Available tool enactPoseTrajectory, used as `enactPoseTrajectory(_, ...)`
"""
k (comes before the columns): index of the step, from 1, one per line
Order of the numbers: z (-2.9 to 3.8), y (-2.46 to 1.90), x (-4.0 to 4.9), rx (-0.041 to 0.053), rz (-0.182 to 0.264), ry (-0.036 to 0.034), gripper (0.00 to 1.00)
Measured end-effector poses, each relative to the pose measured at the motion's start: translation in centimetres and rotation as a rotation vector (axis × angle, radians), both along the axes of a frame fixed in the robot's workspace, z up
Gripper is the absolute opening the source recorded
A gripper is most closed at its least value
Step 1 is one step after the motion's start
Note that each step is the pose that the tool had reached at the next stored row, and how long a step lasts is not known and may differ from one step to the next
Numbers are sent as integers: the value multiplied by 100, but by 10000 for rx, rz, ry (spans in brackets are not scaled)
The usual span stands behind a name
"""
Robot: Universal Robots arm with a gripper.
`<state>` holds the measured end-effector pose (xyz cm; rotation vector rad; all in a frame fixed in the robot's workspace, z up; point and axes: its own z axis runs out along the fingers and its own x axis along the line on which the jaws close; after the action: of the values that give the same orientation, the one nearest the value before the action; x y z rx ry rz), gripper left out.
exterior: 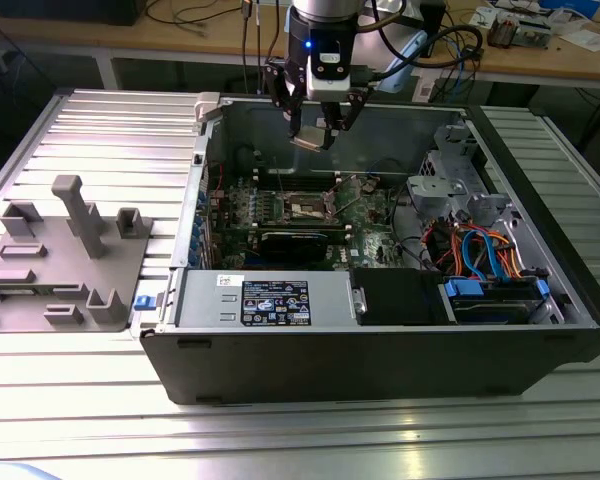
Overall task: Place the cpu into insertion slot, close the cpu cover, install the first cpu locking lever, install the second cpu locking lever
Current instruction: 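Place the cpu into insertion slot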
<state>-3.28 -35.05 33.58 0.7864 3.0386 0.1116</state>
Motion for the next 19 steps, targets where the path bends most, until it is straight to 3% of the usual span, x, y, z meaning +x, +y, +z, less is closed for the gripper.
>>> enactPoseTrajectory(19,0,0,0,0,-111,0,54)
